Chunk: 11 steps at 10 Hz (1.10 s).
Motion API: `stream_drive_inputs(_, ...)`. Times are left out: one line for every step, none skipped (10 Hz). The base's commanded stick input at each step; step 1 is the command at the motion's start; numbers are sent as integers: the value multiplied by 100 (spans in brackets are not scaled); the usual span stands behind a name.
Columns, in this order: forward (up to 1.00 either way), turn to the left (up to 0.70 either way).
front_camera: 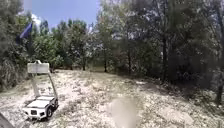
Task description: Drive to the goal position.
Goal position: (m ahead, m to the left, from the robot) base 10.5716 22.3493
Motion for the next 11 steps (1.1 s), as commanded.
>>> stream_drive_inputs(50,0)
stream_drive_inputs(50,0)
stream_drive_inputs(50,0)
stream_drive_inputs(50,0)
stream_drive_inputs(50,0)
stream_drive_inputs(50,0)
stream_drive_inputs(50,0)
stream_drive_inputs(50,0)
stream_drive_inputs(50,0)
stream_drive_inputs(50,0)
stream_drive_inputs(50,0)
